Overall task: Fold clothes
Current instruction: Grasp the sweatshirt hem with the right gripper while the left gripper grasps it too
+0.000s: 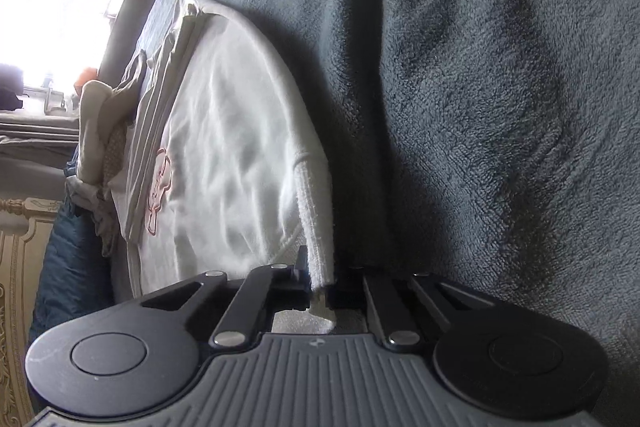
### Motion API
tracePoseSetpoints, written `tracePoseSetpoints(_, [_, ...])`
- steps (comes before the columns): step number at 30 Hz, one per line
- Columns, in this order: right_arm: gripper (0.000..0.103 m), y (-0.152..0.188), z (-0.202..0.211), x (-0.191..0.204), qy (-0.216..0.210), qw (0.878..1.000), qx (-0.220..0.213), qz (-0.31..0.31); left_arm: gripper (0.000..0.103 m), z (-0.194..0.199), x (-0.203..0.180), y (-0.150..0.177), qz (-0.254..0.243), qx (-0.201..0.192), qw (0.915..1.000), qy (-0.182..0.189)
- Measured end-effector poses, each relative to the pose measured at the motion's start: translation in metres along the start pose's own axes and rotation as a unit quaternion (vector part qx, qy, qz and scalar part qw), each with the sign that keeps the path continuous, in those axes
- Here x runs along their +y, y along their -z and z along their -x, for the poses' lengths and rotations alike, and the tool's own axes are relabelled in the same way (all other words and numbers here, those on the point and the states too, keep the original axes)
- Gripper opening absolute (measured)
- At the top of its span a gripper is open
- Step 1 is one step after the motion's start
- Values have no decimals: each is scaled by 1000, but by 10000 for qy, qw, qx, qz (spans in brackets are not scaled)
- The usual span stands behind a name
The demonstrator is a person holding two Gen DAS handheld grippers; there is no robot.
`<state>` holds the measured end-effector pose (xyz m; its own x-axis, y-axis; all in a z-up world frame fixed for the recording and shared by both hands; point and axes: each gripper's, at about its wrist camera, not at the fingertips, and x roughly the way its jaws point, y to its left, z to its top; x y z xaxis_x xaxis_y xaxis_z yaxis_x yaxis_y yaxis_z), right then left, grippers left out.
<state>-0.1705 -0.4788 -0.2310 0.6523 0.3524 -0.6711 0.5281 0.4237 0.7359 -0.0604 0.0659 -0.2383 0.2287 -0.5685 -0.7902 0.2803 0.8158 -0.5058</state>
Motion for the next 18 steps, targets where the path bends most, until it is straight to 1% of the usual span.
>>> tracePoseSetpoints(1, [5, 2, 1, 3, 1, 10000, -29, 65, 11, 1, 2, -1, 80, -46, 9999, 42])
tracePoseSetpoints(2, [5, 3, 2, 6, 2, 9999, -58, 129, 6, 2, 4, -2, 167, -93, 9998, 95])
tracePoseSetpoints(3, [4, 5, 3, 10, 2, 9998, -87, 194, 5, 3, 5, -3, 269, -146, 9994, 169])
tracePoseSetpoints(5, [4, 7, 5, 17, -9, 9994, -145, 318, 4, 7, 7, -6, 425, -268, 9982, 321])
tracePoseSetpoints(8, [4, -2, 10, 39, -267, 9985, -242, 418, 4, 17, 12, -13, 742, -495, 9941, 622])
tracePoseSetpoints(12, [4, -15, 15, 69, -611, 9959, -371, 550, 4, 35, 18, -26, 1252, -861, 9830, 1034])
tracePoseSetpoints(15, [4, -22, 18, 87, -875, 9933, -475, 582, 4, 49, 18, -34, 1393, -1134, 9767, 1173])
tracePoseSetpoints(18, [4, -23, 24, 85, -1113, 9910, -587, 459, 4, 63, 16, -38, 1460, -1316, 9717, 1308])
